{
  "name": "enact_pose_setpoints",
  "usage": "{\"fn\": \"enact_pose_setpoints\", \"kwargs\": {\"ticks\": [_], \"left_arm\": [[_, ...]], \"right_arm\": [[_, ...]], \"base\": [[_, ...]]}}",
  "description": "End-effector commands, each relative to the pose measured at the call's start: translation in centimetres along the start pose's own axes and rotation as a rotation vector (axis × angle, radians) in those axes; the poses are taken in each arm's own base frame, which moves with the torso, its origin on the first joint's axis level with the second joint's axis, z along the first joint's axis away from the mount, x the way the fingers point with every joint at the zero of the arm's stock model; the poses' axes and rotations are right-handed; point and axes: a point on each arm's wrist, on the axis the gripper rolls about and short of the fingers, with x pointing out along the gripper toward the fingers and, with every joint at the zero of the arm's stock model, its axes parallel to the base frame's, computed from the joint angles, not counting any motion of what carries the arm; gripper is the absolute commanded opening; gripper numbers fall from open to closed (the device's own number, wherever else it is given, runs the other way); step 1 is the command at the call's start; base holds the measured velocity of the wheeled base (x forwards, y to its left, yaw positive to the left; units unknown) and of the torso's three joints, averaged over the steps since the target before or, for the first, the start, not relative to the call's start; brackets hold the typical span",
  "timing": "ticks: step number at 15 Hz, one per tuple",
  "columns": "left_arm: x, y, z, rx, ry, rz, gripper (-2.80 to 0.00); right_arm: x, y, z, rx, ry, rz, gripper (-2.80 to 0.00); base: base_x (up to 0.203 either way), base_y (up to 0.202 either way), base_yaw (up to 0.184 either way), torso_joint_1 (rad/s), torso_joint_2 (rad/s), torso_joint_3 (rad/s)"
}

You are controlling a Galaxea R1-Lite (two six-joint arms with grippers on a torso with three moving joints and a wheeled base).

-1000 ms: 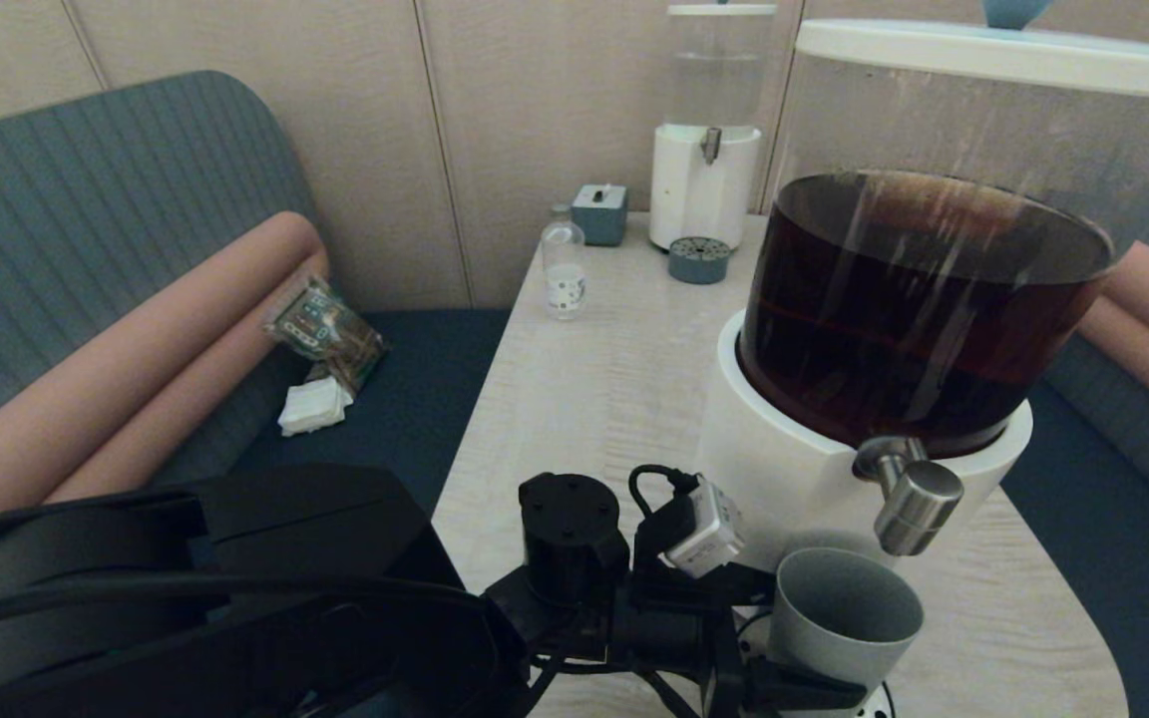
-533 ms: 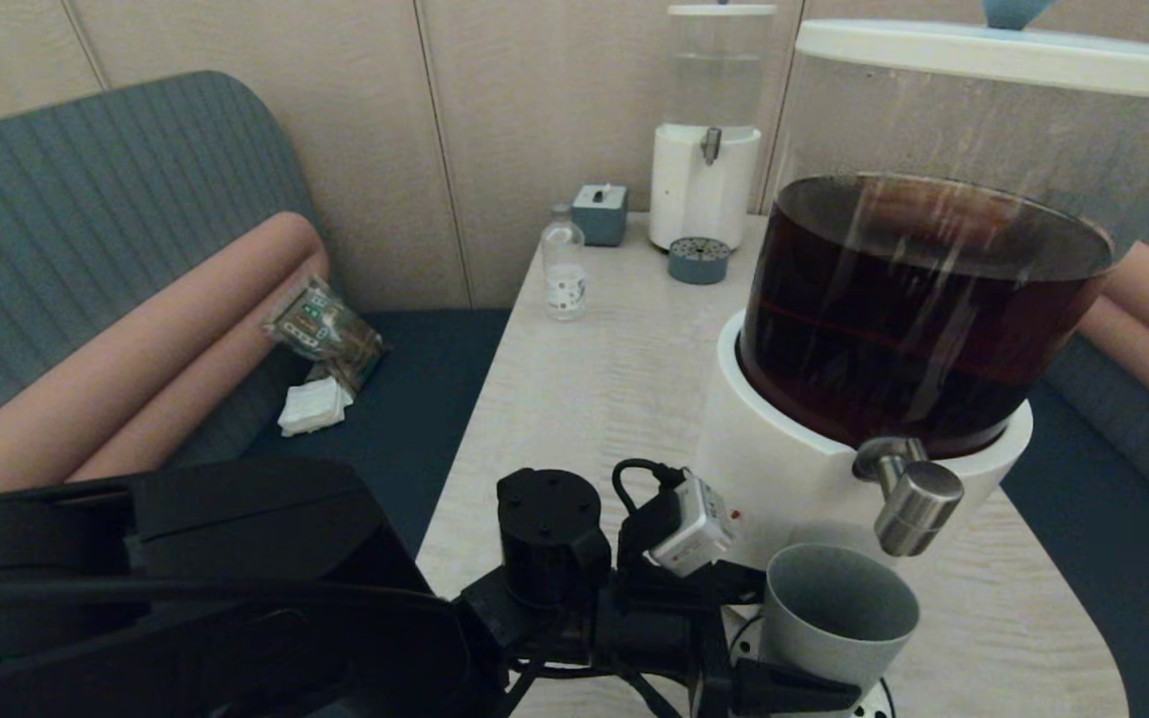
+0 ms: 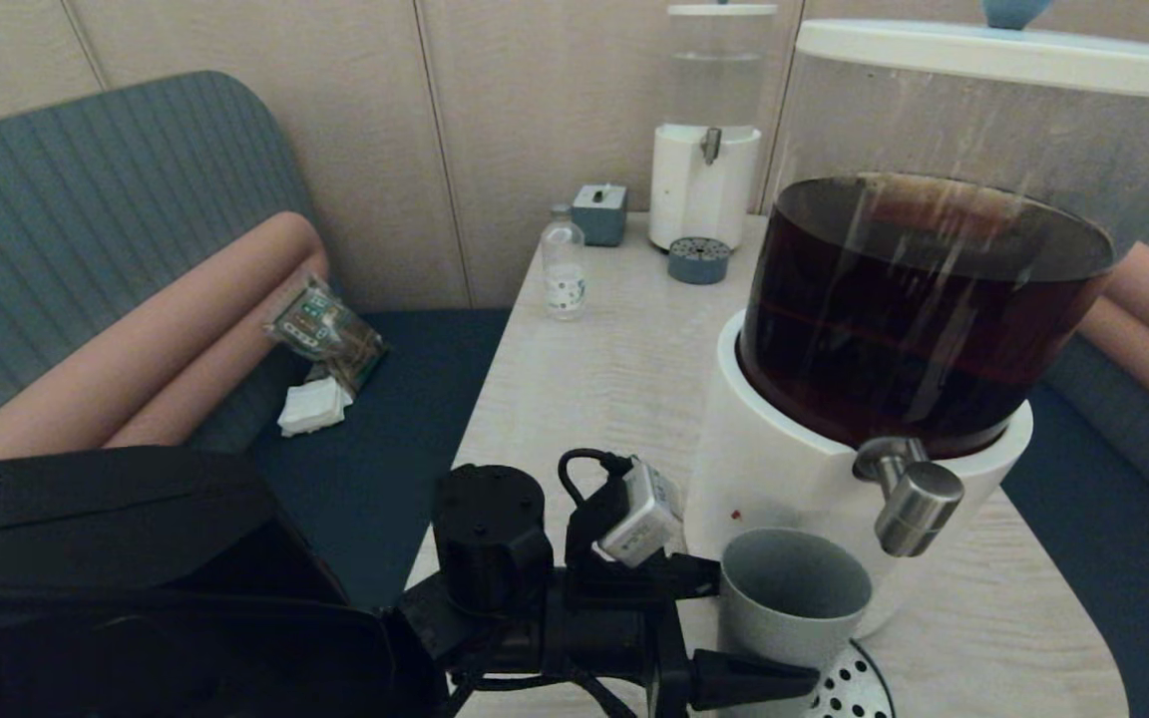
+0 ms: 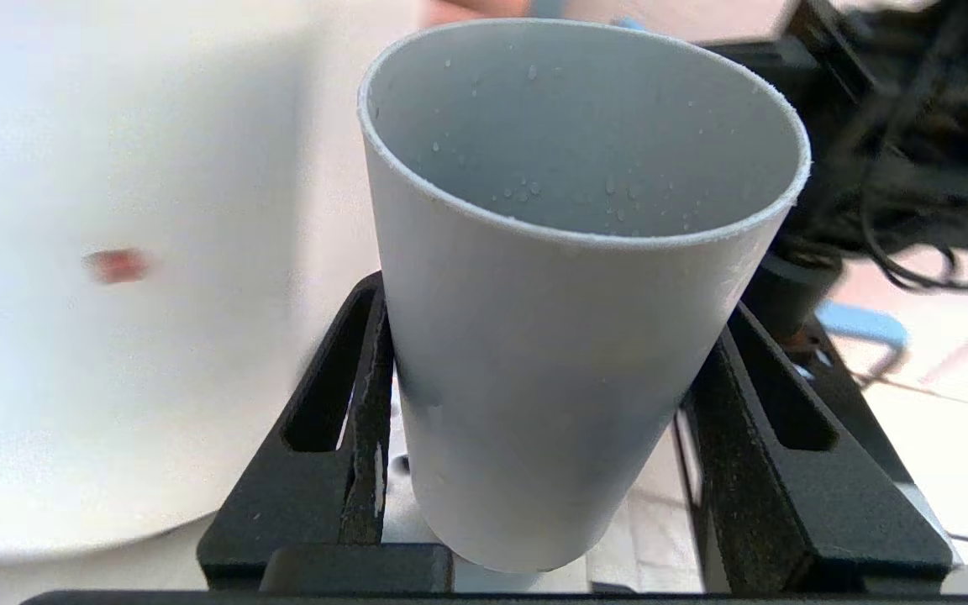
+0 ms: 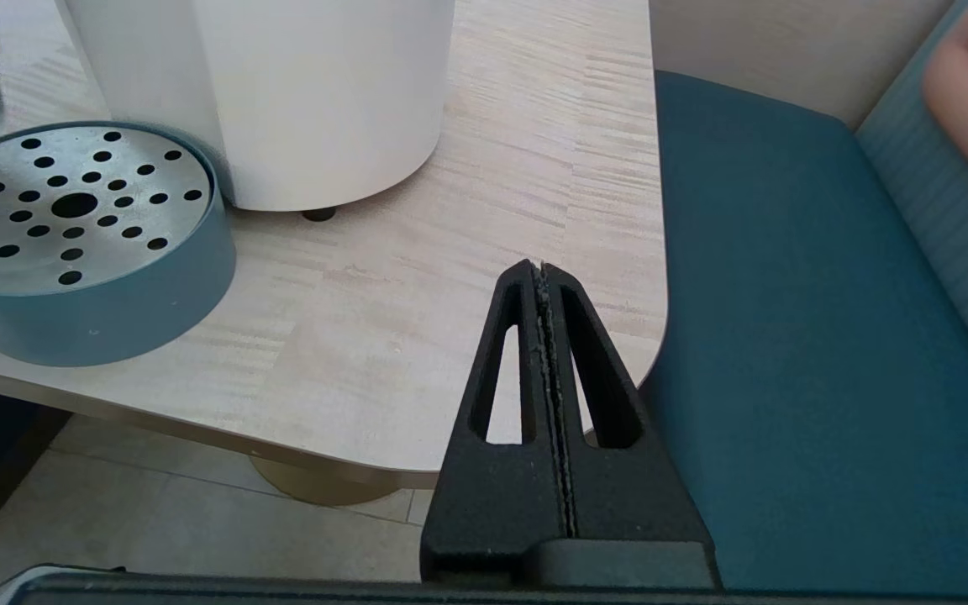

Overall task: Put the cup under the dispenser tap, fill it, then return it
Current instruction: Place the cup next to the water dispenser

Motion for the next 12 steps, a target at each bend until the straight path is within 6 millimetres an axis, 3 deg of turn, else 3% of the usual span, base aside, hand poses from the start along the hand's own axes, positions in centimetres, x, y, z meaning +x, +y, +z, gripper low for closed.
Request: {"fn": "enact_pose_setpoints", "kwargs": {"ticks": [1, 7, 12], "left_arm": [[-1.0, 0.0, 1.0, 0.016, -0.024, 0.035, -2.8], [-4.8, 1.1, 3.1, 0.0, -0.081, 0.236, -2.8], [-10.8, 3.1, 4.7, 0.03, -0.128, 0.441, -2.8]], "right_arm": [[0.0, 0.0, -0.3, -0.001, 0.003, 0.001, -2.8], [0.0, 0.0, -0.3, -0.002, 0.003, 0.001, -2.8], [0.0, 0.0, -0.3, -0.001, 0.003, 0.001, -2.8]], "base": [[0.0, 0.0, 0.0, 0.0, 0.0, 0.0], [0.0, 0.0, 0.0, 0.0, 0.0, 0.0], [0.0, 0.0, 0.0, 0.0, 0.0, 0.0]]}}
